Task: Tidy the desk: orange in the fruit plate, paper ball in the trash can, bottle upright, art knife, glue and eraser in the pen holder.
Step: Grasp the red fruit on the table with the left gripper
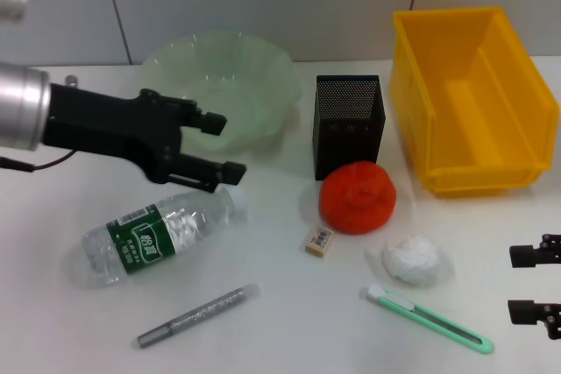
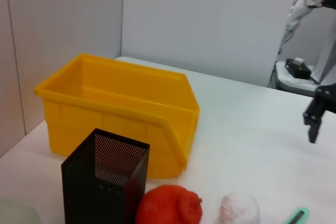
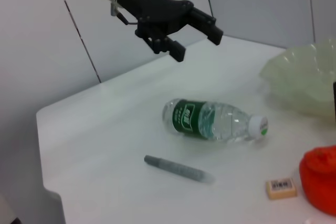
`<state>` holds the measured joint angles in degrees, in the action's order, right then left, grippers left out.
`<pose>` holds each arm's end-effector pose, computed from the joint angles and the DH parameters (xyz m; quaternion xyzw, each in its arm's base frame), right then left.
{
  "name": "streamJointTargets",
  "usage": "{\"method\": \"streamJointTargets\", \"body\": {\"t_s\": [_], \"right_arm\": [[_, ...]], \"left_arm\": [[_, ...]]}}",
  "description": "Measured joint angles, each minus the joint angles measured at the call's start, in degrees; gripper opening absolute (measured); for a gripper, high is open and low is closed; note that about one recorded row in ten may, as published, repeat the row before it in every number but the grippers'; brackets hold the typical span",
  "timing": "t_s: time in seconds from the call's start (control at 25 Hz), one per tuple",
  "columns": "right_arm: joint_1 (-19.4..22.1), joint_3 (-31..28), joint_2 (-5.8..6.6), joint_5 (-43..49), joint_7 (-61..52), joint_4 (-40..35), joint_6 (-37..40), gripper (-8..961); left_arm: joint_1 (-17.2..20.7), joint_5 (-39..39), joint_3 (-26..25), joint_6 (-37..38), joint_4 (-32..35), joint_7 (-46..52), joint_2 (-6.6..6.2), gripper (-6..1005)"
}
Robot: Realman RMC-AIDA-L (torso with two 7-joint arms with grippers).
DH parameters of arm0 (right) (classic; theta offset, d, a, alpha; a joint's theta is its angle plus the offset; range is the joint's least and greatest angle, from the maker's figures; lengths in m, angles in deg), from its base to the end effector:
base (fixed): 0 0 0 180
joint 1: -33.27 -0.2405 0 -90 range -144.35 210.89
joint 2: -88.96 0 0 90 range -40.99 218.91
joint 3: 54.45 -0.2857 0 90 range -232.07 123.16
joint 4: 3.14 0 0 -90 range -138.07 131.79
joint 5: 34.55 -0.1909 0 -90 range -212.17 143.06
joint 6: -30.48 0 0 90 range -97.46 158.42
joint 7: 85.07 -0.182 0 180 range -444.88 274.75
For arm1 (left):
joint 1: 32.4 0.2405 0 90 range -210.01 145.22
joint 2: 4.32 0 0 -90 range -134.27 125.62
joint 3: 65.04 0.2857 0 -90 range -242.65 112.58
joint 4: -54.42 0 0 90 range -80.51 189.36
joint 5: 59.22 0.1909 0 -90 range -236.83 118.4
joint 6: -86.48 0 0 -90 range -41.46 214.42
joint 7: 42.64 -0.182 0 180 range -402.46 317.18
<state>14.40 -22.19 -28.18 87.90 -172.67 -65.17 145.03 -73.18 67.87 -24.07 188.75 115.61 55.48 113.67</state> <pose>0.2933 0.2590 0.0286 -0.9554 0.2179 0.1785 0.0883 -0.1868 0.3734 0.0002 -0.9811 -0.1306 -0.1196 0.0786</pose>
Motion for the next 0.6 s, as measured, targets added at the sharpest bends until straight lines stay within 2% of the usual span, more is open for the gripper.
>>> {"method": "streamJointTargets", "body": {"t_s": [0.04, 0.12, 0.28, 0.36, 0.4, 0.48, 0.56, 0.6], "right_arm": [[0.09, -0.19, -0.01, 0.58, -0.21, -0.27, 0.20, 763], [0.13, -0.73, -0.02, 0.84, -0.24, -0.33, 0.74, 763], [0.08, -1.55, 0.05, 0.95, -0.42, -0.43, 1.29, 764], [-0.07, -1.72, 0.09, 1.07, -1.10, -1.25, 1.52, 764], [-0.10, -1.73, 0.09, 1.14, -1.48, -1.79, 1.67, 764], [-0.13, -1.74, 0.12, 1.33, -2.24, -3.09, 2.21, 764], [-0.36, -1.60, 0.20, 1.61, -2.97, -4.00, 2.71, 764], [-0.50, -1.42, 0.25, 1.80, -3.27, -4.32, 3.03, 764]], "left_arm": [[-0.15, -0.86, 2.14, -2.93, -0.44, 1.26, 0.61, 804], [-0.17, -2.56, 4.44, -5.69, -2.03, 1.52, 0.69, 804], [0.47, -10.03, 13.17, -14.26, -8.77, -1.03, 0.71, 803], [0.47, -10.03, 13.17, -14.26, -8.77, -1.03, 0.71, 802], [1.01, -14.31, 17.75, -19.56, -12.13, -3.18, 0.75, 802], [1.48, -17.90, 21.14, -22.76, -14.36, -4.35, 0.80, 802], [1.48, -17.90, 21.14, -22.76, -14.36, -4.35, 0.80, 801], [1.76, -20.28, 23.57, -24.97, -15.64, -5.11, 0.82, 801]]}}
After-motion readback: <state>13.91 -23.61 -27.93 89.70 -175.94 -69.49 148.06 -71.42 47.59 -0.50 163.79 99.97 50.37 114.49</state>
